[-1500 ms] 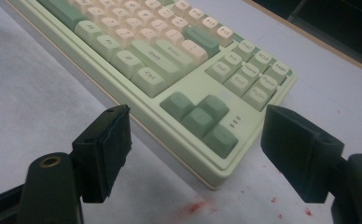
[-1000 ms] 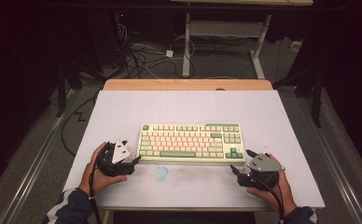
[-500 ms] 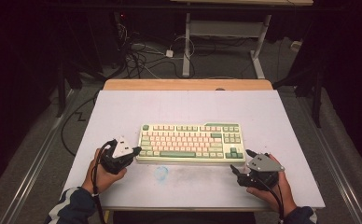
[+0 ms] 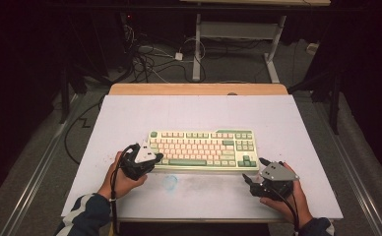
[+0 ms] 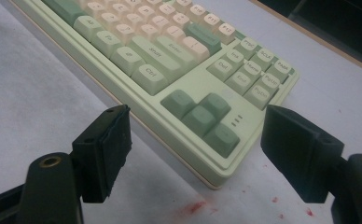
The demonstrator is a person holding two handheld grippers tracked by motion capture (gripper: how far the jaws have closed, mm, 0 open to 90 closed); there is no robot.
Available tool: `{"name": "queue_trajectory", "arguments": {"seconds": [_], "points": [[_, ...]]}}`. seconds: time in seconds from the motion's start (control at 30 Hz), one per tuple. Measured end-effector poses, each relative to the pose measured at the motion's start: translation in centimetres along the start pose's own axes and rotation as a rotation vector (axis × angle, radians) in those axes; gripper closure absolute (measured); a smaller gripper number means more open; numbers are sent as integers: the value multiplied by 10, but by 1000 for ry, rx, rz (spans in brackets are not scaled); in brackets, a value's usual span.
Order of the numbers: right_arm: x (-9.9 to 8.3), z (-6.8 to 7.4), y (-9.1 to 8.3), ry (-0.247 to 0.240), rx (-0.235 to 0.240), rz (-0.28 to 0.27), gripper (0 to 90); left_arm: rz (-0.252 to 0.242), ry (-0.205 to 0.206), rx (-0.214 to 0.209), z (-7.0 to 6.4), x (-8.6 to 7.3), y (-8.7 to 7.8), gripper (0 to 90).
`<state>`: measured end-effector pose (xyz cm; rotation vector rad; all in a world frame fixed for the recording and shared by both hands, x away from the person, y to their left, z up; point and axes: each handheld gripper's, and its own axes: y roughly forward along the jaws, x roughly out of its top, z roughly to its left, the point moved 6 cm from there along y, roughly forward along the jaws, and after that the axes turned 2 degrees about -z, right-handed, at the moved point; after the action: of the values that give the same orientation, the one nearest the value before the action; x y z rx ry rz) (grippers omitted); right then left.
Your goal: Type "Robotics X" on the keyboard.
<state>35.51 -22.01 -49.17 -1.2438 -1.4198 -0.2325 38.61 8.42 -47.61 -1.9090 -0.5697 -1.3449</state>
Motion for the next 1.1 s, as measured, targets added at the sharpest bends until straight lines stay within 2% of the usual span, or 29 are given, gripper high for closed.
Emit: {"name": "queue_trajectory", "arguments": {"seconds": [0.5,1.1], "points": [[-1,0,0,-2,2,3,253,47,44,-76,-32,2,36,875],[-2,0,1,-4,7,11,254,105,77,-106,-49,-11,55,874]]}}
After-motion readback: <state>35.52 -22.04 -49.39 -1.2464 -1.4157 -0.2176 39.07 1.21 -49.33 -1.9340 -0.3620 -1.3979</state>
